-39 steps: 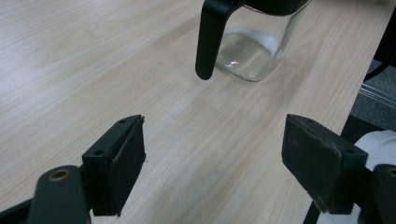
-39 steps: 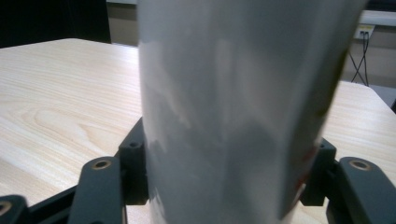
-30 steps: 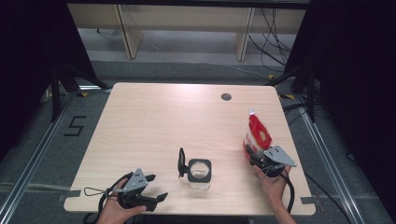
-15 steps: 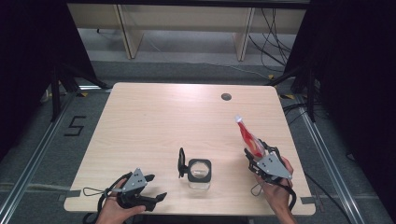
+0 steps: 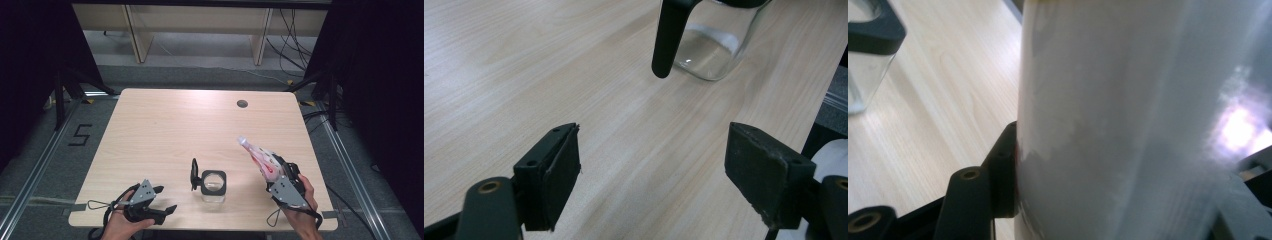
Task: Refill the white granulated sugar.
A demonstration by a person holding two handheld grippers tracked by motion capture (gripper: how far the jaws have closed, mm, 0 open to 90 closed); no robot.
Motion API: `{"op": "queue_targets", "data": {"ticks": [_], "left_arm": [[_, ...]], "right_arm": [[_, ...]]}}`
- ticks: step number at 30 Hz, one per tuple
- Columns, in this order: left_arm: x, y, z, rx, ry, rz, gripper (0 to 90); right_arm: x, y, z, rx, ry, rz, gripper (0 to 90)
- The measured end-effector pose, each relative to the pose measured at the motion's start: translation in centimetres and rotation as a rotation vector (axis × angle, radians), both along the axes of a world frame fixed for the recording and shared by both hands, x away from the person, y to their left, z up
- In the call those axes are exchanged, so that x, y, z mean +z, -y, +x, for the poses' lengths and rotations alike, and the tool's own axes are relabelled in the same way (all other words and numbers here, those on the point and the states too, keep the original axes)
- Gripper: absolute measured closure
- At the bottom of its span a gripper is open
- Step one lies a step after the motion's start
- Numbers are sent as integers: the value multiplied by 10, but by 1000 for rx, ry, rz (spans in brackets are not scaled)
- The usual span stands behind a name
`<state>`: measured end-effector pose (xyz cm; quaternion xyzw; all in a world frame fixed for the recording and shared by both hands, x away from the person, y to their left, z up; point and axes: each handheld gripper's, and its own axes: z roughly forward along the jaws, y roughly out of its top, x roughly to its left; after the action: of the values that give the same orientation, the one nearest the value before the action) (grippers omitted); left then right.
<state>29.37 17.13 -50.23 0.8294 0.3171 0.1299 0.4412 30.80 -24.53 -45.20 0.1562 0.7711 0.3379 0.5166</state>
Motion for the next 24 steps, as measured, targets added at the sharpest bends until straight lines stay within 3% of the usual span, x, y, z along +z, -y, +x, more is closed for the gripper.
{"op": "queue_targets", "data": {"ticks": [1, 4, 6, 7, 8, 9, 11, 13, 14, 15, 16, 18, 20, 22, 23, 24], "left_arm": [[0, -1, 1, -18, 9, 23, 218], [0, -1, 1, -20, 18, 25, 218], [-1, 1, 0, 7, -3, -1, 218], [-1, -2, 3, -13, 13, 28, 218], [-2, -1, 2, 0, 11, 6, 218], [-1, -2, 2, -3, 9, 15, 218], [-1, -2, 2, -3, 14, 9, 218], [-1, -1, 2, -7, 18, 3, 218], [0, -3, 3, -23, 22, 48, 218], [-1, -2, 3, -17, 23, 34, 218], [-1, -1, 2, -4, 5, 21, 218], [0, -2, 2, -11, 2, 39, 218], [-2, -1, 2, -5, 9, 13, 218], [-1, -2, 3, -15, 15, 28, 218], [-2, -1, 2, -6, 9, -2, 217], [-2, -1, 2, -9, 11, 7, 218]], "right_arm": [[1, -2, -1, 9, 15, -35, 441], [3, -8, -4, 15, 34, -110, 441], [4, -14, -8, 12, 64, -183, 442], [5, -16, -10, 8, 82, -218, 442], [6, -18, -11, 13, 102, -248, 442], [9, -19, -10, 39, 140, -304, 443], [7, -20, -13, 30, 120, -286, 443], [6, -22, -15, 36, 129, -321, 444], [6, -23, -16, 41, 132, -332, 444], [7, -24, -15, 54, 142, -370, 444], [5, -25, -16, 50, 128, -367, 444], [5, -27, -16, 71, 144, -417, 445], [3, -29, -19, 64, 131, -442, 445], [2, -31, -20, 81, 137, -492, 445], [3, -32, -21, 85, 157, -524, 446], [2, -33, -22, 81, 150, -530, 446]]}}
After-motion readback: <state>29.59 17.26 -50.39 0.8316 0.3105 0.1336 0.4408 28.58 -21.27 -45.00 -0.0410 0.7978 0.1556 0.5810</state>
